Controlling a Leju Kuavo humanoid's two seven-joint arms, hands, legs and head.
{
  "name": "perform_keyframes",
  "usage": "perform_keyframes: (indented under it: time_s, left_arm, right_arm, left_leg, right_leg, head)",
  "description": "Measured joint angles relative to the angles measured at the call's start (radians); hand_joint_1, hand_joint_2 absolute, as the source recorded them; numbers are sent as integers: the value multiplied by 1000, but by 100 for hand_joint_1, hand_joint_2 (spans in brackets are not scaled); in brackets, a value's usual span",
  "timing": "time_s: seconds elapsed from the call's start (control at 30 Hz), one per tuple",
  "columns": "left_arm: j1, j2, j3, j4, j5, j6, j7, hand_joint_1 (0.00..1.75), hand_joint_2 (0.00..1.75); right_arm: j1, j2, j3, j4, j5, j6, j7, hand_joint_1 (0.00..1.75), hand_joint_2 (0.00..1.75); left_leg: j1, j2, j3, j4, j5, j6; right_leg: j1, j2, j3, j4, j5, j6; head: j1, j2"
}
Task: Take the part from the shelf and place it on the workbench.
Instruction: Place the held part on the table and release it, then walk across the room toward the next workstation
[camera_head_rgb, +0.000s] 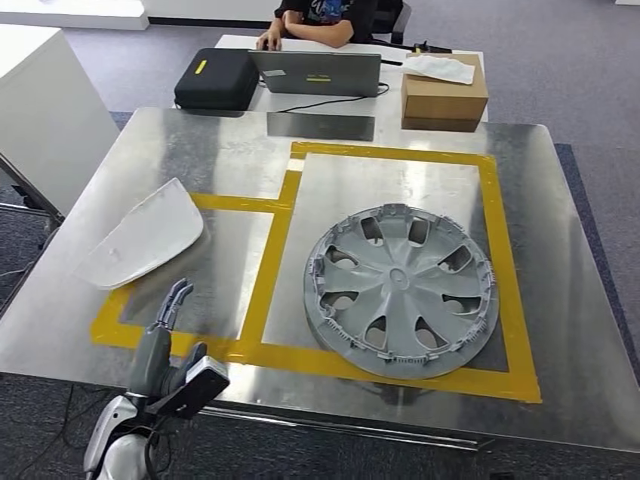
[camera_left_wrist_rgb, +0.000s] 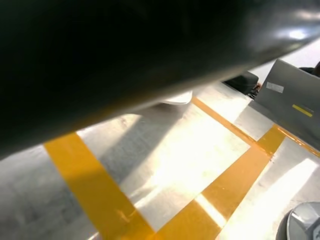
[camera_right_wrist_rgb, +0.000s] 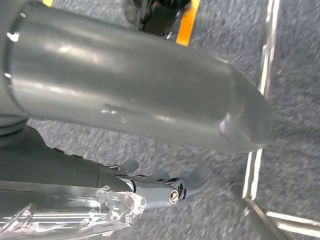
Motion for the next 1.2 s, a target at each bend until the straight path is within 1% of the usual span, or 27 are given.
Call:
perform_keyframes:
  time_s: [0.03,0.07,0.17,0.23,0.3,0.33,0.37,0.4,0.47,0.5,0.53,0.57,0.6,0.63,0.7,0.73,0.8,0.83,0.87,0.93,0.97,1.0,1.03,1.07,1.1,1.13,1.2]
  left_arm:
    - [5,0,0,-5,2,3,-5,0,0]
    - [9,0,0,-11,5,5,-9,0,0]
    - [16,0,0,-33,13,14,-20,0,0]
    - [20,0,0,-46,17,19,-25,0,0]
    - [28,-1,1,-55,23,24,-32,0,0]
    - [31,-1,1,-58,26,27,-35,0,0]
    - [34,-2,2,-61,29,29,-37,0,0]
    - [37,-3,2,-63,31,30,-38,0,0]
    - [43,-5,2,-65,34,33,-39,0,0]
    - [47,-5,3,-65,35,34,-40,0,0]
    - [50,-5,3,-66,37,34,-41,0,0]
    - [53,-5,4,-66,39,35,-43,0,0]
    - [55,-6,5,-67,41,37,-44,0,0]
    - [57,-7,6,-67,44,38,-46,0,0]
    - [60,-9,11,-68,50,42,-51,0,0]
    - [61,-10,14,-69,54,43,-53,0,0]
    - [65,-12,23,-69,66,46,-60,0,0]
    - [67,-14,30,-69,74,46,-65,0,0]
    - [71,-16,37,-69,81,47,-70,0,0]
    - [78,-18,53,-69,95,46,-80,0,0]
    - [80,-18,61,-69,99,46,-83,0,0]
    - [83,-19,67,-68,102,45,-86,0,0]
    - [85,-19,72,-68,104,45,-88,0,0]
    - [86,-20,77,-67,105,44,-89,0,0]
    - [87,-20,79,-67,105,44,-89,0,0]
    - [87,-21,81,-67,106,44,-89,0,0]
    - [86,-23,84,-67,106,44,-89,0,0]
  right_arm:
    - [0,0,0,0,1,0,0,0,0]
    - [0,0,0,-1,1,0,0,0,0]
    - [-1,1,0,-1,2,1,0,0,0]
    - [-2,1,0,-1,2,1,-1,0,0]
    - [-1,1,-1,-1,1,1,-2,0,0]
    - [0,1,-2,-1,1,1,-2,0,0]
    - [2,0,-2,-1,1,1,-2,0,0]
    - [2,0,-2,-1,2,1,-2,0,0]
    - [1,0,-3,-1,2,0,-2,0,0]
    - [1,-1,-3,-1,2,0,-2,0,0]
    - [1,-1,-3,-1,2,-1,-2,0,0]
    - [2,-1,-3,-1,3,-1,-2,0,0]
    - [2,-2,-3,-1,4,-1,-2,0,0]
    - [2,-2,-3,-1,4,-1,-2,0,0]
    - [-2,-2,-3,-2,5,0,-2,0,0]
    - [-4,-2,-3,-2,6,1,-2,0,0]
    - [-4,-2,-3,-2,8,3,-2,0,0]
    - [-2,-2,-3,-2,10,4,-2,0,0]
    - [-1,-2,-3,-2,11,6,-1,0,0]
    - [-1,-2,-3,-2,15,7,-1,0,0]
    - [-1,-2,-3,-3,15,7,-1,0,0]
    - [0,-2,-3,-3,16,7,-1,0,0]
    - [0,-2,-3,-3,16,7,-1,0,0]
    - [0,-2,-3,-3,16,7,-1,0,0]
    - [0,-2,-3,-3,16,7,-1,0,0]
    - [-1,-2,-3,-3,16,7,-1,0,0]
    - [-2,-2,-3,-3,17,7,-1,0,0]
  left_leg:
    - [1,0,10,17,-2,1]
    - [1,0,39,-7,14,4]
    - [-3,-8,189,-216,70,23]
    - [-7,-13,234,-291,76,32]
    - [-9,-11,228,-301,89,41]
    - [-7,-9,221,-304,98,48]
    - [-6,-6,212,-307,110,56]
    - [-4,-4,200,-309,122,62]
    - [-8,-2,169,-308,145,68]
    - [-10,-1,153,-307,157,68]
    - [-11,0,136,-305,169,68]
    - [-12,0,119,-304,181,67]
    - [-13,1,104,-302,192,64]
    - [-13,1,92,-300,202,62]
    - [-16,1,73,-293,220,53]
    - [-16,2,69,-290,228,48]
    - [-15,3,64,-291,246,37]
    - [-13,2,58,-288,242,30]
    - [-11,0,50,-274,219,23]
    - [-5,-3,25,-189,117,10]
    - [-1,-4,12,-122,62,5]
    - [3,-3,4,-56,27,0]
    - [6,-3,5,-9,19,-3]
    - [9,-3,20,7,34,-5]
    - [11,-4,51,-14,61,-6]
    - [13,-4,100,-68,85,-5]
    - [13,-5,212,-216,89,3]
  right_leg:
    - [1,0,-11,1,7,0]
    - [3,1,-20,2,14,0]
    - [6,4,-39,4,33,6]
    - [7,4,-44,3,47,18]
    - [5,5,-48,1,58,32]
    - [4,4,-53,6,50,37]
    - [4,4,-63,23,24,42]
    - [3,3,-79,62,-20,45]
    - [2,3,-115,187,-117,51]
    - [2,2,-124,246,-142,53]
    - [3,2,-121,280,-142,55]
    - [3,2,-100,278,-118,54]
    - [3,2,-61,242,-86,53]
    - [3,1,-5,173,-61,50]
    - [7,-1,108,12,-61,42]
    - [9,-1,139,-41,-73,37]
    - [13,-1,143,-68,-77,24]
    - [12,-3,132,-66,-68,16]
    - [10,-5,120,-65,-57,7]
    - [7,-9,90,-65,-31,-5]
    - [7,-9,77,-64,-19,-7]
    - [7,-9,63,-62,-6,-6]
    - [7,-10,47,-57,6,-5]
    - [7,-10,31,-52,16,-3]
    - [7,-10,12,-45,26,0]
    - [6,-10,-4,-37,33,3]
    - [8,-8,-26,-22,45,13]
  head:
    - [0,0]
    - [0,0]
    - [0,0]
    - [0,0]
    - [-1,0]
    - [-1,0]
    - [1,0]
    - [2,0]
    - [7,0]
    - [7,0]
    - [7,0]
    - [7,0]
    - [7,0]
    - [7,0]
    - [6,0]
    - [6,0]
    - [6,0]
    - [6,0]
    - [5,0]
    - [0,0]
    - [-2,0]
    - [-3,0]
    - [-3,0]
    - [-3,0]
    - [-3,0]
    - [-3,0]
    - [-4,0]
